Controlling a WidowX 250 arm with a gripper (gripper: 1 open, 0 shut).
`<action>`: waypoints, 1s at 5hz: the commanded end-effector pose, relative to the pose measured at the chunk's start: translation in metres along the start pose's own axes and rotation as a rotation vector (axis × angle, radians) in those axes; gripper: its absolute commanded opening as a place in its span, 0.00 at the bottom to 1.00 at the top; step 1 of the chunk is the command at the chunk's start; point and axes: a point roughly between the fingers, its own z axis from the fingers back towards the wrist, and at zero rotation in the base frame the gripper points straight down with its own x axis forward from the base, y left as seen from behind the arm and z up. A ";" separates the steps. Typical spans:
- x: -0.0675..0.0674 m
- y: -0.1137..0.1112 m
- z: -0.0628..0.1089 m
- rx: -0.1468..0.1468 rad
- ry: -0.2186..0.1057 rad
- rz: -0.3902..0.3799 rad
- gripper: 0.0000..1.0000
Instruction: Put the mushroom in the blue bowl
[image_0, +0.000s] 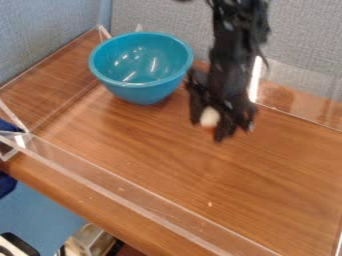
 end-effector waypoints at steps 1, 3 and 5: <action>0.012 0.040 0.044 0.045 -0.100 0.094 0.00; 0.008 0.114 0.034 0.064 -0.075 0.180 0.00; 0.007 0.147 0.014 0.067 -0.037 0.185 0.00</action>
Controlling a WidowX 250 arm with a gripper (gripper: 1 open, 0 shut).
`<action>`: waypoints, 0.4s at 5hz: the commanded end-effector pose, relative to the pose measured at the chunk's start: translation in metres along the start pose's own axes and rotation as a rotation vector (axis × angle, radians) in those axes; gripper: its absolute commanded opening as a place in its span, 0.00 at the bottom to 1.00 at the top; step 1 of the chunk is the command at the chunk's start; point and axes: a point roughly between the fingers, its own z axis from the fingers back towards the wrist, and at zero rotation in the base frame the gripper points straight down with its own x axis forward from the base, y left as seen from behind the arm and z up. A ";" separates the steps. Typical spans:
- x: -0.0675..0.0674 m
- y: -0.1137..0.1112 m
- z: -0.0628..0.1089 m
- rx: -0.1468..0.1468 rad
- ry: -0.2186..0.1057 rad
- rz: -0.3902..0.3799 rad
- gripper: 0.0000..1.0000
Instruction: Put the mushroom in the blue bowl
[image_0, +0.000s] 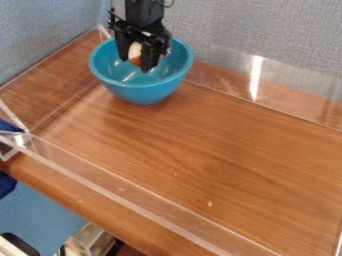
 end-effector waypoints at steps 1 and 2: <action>0.009 0.012 0.012 0.025 -0.049 0.010 0.00; 0.011 0.014 0.005 0.022 -0.039 0.003 0.00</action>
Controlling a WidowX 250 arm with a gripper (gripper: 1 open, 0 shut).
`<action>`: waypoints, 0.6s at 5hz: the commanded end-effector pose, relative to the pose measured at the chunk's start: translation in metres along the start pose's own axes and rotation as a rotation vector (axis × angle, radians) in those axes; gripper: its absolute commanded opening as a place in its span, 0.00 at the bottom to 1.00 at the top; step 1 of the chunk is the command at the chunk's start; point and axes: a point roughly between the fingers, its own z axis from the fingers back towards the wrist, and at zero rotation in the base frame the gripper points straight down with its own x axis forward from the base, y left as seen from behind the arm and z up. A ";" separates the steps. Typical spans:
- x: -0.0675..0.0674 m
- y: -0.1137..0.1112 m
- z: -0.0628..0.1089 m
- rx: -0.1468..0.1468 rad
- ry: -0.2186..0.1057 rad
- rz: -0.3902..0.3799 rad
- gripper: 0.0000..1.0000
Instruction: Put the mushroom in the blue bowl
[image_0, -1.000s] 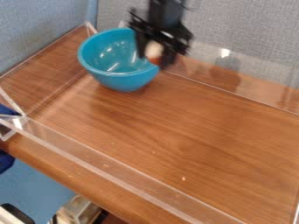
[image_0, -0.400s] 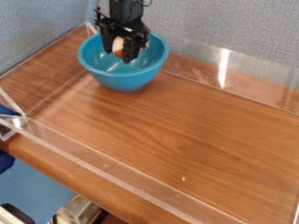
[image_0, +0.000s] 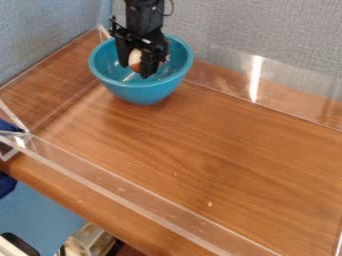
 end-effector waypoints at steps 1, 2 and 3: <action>0.007 0.013 0.014 0.025 -0.050 0.010 0.00; 0.008 0.013 0.012 0.024 -0.044 0.003 0.00; 0.008 0.013 0.012 0.025 -0.040 -0.003 0.00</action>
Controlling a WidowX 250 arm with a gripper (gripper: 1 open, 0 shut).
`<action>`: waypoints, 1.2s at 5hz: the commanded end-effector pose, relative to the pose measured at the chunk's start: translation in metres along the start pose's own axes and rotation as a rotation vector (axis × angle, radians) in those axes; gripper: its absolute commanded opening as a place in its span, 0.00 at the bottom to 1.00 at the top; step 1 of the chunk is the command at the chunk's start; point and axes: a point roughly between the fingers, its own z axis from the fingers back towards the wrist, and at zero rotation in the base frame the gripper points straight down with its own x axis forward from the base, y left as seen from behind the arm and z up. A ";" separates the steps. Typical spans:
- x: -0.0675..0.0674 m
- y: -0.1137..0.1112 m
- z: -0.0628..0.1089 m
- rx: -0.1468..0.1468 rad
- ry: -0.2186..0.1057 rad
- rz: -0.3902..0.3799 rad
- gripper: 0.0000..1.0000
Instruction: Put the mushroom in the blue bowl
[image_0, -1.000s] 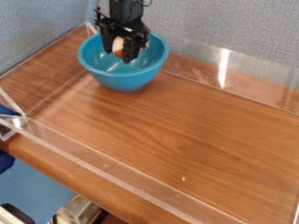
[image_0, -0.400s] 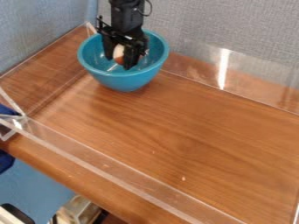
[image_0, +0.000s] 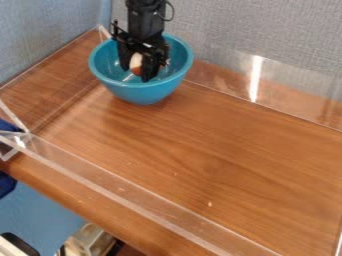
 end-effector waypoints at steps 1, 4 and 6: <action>0.006 0.012 0.018 0.028 -0.051 0.003 0.00; 0.008 0.011 0.019 0.032 -0.042 -0.013 0.00; 0.009 0.011 0.017 0.030 -0.034 -0.024 0.00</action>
